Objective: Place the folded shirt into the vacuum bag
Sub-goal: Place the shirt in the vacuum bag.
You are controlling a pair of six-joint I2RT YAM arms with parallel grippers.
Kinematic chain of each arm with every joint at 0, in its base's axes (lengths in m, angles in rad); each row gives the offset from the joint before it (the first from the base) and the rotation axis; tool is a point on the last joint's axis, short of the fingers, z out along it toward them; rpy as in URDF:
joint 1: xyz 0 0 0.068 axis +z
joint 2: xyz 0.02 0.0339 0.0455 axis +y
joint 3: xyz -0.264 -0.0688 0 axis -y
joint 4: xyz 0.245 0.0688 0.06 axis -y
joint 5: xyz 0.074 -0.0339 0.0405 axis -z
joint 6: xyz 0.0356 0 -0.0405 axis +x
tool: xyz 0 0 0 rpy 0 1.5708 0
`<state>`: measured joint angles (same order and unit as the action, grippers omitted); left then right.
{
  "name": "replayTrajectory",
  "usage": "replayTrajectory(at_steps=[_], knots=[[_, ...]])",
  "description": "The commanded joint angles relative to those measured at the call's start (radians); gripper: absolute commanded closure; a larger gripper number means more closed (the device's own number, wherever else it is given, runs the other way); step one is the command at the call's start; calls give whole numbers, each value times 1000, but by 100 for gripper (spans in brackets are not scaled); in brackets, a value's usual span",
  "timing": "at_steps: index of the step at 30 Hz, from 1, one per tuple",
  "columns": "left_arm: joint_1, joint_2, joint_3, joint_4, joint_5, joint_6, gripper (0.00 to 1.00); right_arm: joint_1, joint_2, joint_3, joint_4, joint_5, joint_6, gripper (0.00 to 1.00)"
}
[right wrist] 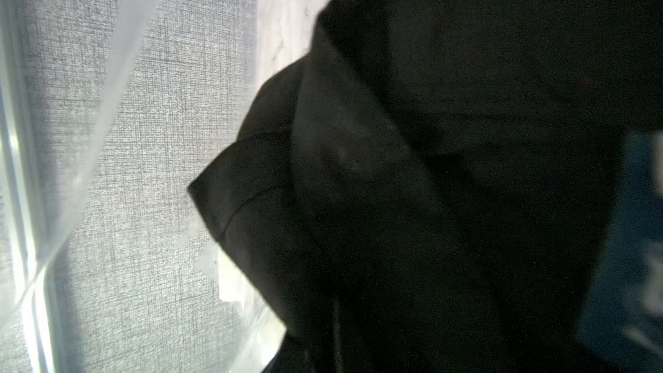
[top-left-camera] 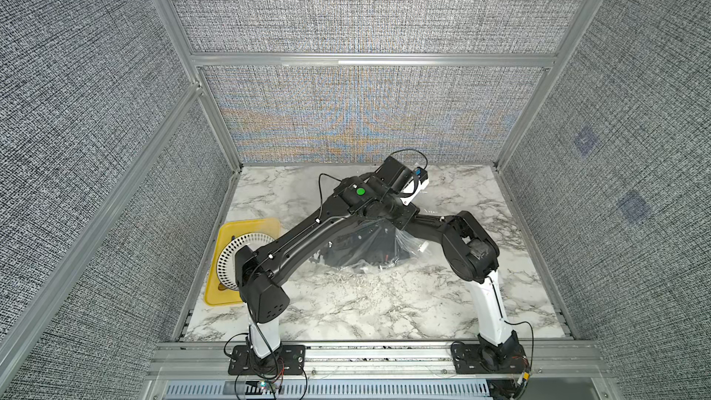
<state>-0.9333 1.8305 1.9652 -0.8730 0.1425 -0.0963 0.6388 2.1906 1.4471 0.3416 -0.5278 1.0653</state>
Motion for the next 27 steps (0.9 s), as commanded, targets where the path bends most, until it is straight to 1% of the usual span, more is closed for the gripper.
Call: replayTrajectory(at_steps=[1, 2, 3, 7, 8, 9, 11, 15, 18, 20, 23, 27], knots=[[-1, -3, -3, 51, 22, 7, 100, -9, -49, 6, 1, -11, -113, 85], [-1, -5, -3, 50, 17, 7, 100, -12, -61, 6, -7, -18, -135, 77], [-1, -6, -3, 50, 9, 7, 100, -16, -78, 4, -18, -23, -159, 71], [-1, -8, 2, 49, -7, 4, 100, -38, -145, -50, -13, -32, -226, 36], [0, -8, 3, 48, -9, 3, 100, -47, -156, -71, 11, -50, -233, 28], [-1, -8, 5, 47, -9, 3, 100, -57, -170, -101, 38, -70, -237, 25], [-1, -8, 5, 45, -14, 1, 100, -73, -189, -147, 54, -100, -245, 23], [-1, -1, 3, 43, -24, 0, 100, -87, -219, -218, 81, -149, -256, 24], [-1, 12, 7, 45, -20, -6, 100, -75, -204, -231, 72, -180, -262, 24], [-1, 26, 13, 46, -15, -9, 100, -64, -184, -237, 45, -174, -278, 24], [-1, 43, 16, 50, -20, -14, 100, -66, -138, -257, 36, -124, -295, 24], [-1, 65, 15, 66, -42, -19, 100, -79, -46, -180, -29, -86, -342, 25]])
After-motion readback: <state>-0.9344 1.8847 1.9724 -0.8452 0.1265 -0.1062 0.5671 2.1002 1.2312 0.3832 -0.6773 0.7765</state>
